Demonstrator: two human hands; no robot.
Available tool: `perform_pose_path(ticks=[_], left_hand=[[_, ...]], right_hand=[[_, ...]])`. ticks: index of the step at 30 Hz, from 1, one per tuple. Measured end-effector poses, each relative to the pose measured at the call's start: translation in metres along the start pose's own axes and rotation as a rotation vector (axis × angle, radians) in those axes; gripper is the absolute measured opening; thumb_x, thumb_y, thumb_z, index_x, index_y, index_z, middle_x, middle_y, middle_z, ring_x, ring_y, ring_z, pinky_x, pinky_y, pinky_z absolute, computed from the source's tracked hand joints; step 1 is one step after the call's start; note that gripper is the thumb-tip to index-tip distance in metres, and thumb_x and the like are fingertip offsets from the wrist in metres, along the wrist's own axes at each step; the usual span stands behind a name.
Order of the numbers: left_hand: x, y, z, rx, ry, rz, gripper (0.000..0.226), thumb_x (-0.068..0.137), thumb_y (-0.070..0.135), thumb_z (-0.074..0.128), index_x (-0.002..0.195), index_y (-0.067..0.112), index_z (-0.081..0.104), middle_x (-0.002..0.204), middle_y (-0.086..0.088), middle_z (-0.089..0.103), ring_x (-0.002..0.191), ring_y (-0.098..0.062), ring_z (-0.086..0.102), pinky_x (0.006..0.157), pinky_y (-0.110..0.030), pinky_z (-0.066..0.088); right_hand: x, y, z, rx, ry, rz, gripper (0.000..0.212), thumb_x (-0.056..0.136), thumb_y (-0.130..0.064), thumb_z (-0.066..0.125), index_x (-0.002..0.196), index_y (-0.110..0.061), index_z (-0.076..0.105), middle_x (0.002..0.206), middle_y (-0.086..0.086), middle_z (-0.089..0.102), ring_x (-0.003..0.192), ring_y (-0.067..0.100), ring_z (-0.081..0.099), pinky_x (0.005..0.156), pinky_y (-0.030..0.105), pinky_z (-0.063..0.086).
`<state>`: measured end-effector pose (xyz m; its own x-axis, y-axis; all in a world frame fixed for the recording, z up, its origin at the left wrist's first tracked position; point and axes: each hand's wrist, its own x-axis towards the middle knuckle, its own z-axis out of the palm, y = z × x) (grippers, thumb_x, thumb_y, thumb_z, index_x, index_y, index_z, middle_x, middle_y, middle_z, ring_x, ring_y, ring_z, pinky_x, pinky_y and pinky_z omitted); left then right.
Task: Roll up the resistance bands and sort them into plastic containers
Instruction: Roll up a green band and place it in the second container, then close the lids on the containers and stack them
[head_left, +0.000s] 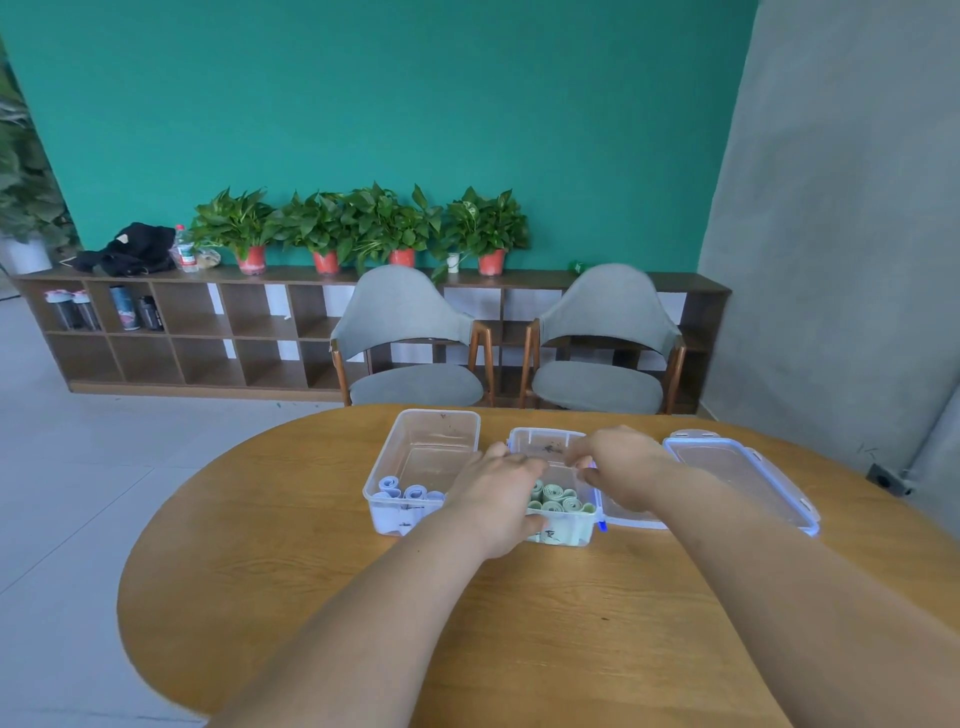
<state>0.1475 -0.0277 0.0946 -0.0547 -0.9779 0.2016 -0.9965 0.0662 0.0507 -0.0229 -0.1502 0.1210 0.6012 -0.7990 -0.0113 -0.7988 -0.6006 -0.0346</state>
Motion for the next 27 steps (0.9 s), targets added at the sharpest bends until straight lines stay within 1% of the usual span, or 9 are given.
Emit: perform_pose_path(ticks=[2, 4, 9, 11, 13, 15, 19, 22, 27], left_hand=[[-0.003, 0.007, -0.003, 0.022, 0.010, 0.019, 0.062, 0.096, 0.050, 0.069, 0.148, 0.025, 0.049, 0.143, 0.002, 0.059, 0.135, -0.023, 0.040, 0.108, -0.040, 0.039], [-0.006, 0.014, -0.004, 0.032, 0.014, 0.034, 0.061, 0.095, 0.050, 0.069, 0.147, 0.024, 0.050, 0.145, 0.002, 0.058, 0.135, -0.023, 0.040, 0.107, -0.040, 0.038], [-0.014, 0.027, -0.007, 0.034, 0.038, 0.095, 0.059, 0.096, 0.051, 0.068, 0.146, 0.024, 0.050, 0.147, 0.003, 0.055, 0.137, -0.023, 0.040, 0.111, -0.040, 0.036], [-0.017, 0.031, -0.007, 0.024, 0.044, 0.121, 0.059, 0.096, 0.050, 0.067, 0.146, 0.024, 0.049, 0.148, 0.003, 0.054, 0.137, -0.023, 0.040, 0.111, -0.040, 0.036], [-0.020, 0.033, -0.007, 0.013, 0.052, 0.149, 0.059, 0.096, 0.048, 0.068, 0.147, 0.024, 0.049, 0.148, 0.003, 0.054, 0.138, -0.023, 0.040, 0.113, -0.040, 0.035], [-0.020, 0.034, -0.006, 0.005, 0.056, 0.176, 0.059, 0.097, 0.047, 0.067, 0.147, 0.024, 0.049, 0.148, 0.003, 0.053, 0.139, -0.023, 0.039, 0.115, -0.040, 0.034], [-0.017, 0.037, -0.001, -0.011, 0.049, 0.207, 0.061, 0.098, 0.048, 0.065, 0.151, 0.024, 0.047, 0.152, 0.003, 0.050, 0.142, -0.023, 0.037, 0.118, -0.039, 0.033], [-0.015, 0.043, 0.007, -0.032, 0.041, 0.213, 0.065, 0.098, 0.048, 0.065, 0.154, 0.023, 0.045, 0.155, 0.003, 0.047, 0.144, -0.023, 0.035, 0.120, -0.040, 0.032], [-0.008, 0.059, 0.030, -0.076, 0.067, 0.217, 0.063, 0.099, 0.046, 0.063, 0.154, 0.022, 0.044, 0.154, 0.004, 0.045, 0.143, -0.021, 0.034, 0.120, -0.039, 0.032]], right_hand=[[-0.014, 0.002, -0.006, -0.001, 0.013, 0.020, 0.032, 0.103, -0.031, 0.056, 0.130, -0.044, 0.066, 0.124, -0.005, 0.066, 0.108, 0.021, 0.064, 0.090, 0.037, 0.057], [-0.029, 0.003, -0.011, -0.007, 0.009, 0.048, 0.033, 0.104, -0.031, 0.055, 0.133, -0.043, 0.065, 0.126, -0.005, 0.066, 0.111, 0.021, 0.064, 0.092, 0.037, 0.057], [-0.064, 0.005, -0.014, -0.015, 0.011, 0.123, 0.034, 0.104, -0.030, 0.052, 0.133, -0.042, 0.064, 0.130, -0.008, 0.067, 0.112, 0.020, 0.064, 0.092, 0.037, 0.057], [-0.077, 0.005, -0.014, -0.017, 0.008, 0.154, 0.035, 0.105, -0.028, 0.050, 0.135, -0.040, 0.062, 0.130, -0.006, 0.067, 0.114, 0.020, 0.063, 0.092, 0.036, 0.056], [-0.088, 0.005, -0.012, 0.002, 0.016, 0.195, 0.036, 0.106, -0.025, 0.050, 0.138, -0.038, 0.061, 0.131, -0.005, 0.066, 0.113, 0.021, 0.064, 0.090, 0.033, 0.055], [-0.095, 0.006, -0.008, 0.018, 0.022, 0.232, 0.038, 0.105, -0.024, 0.052, 0.140, -0.038, 0.060, 0.132, -0.007, 0.066, 0.115, 0.020, 0.064, 0.091, 0.032, 0.055], [-0.104, 0.010, 0.002, 0.050, 0.024, 0.278, 0.038, 0.105, -0.027, 0.054, 0.140, -0.038, 0.059, 0.131, -0.008, 0.068, 0.119, 0.020, 0.063, 0.098, 0.036, 0.056], [-0.107, 0.019, 0.013, 0.067, 0.018, 0.295, 0.037, 0.103, -0.030, 0.059, 0.140, -0.038, 0.060, 0.131, -0.009, 0.067, 0.120, 0.019, 0.062, 0.099, 0.037, 0.056], [-0.092, 0.047, 0.026, 0.089, 0.003, 0.289, 0.037, 0.102, -0.034, 0.061, 0.138, -0.035, 0.060, 0.131, -0.011, 0.066, 0.122, 0.018, 0.061, 0.098, 0.036, 0.055]])
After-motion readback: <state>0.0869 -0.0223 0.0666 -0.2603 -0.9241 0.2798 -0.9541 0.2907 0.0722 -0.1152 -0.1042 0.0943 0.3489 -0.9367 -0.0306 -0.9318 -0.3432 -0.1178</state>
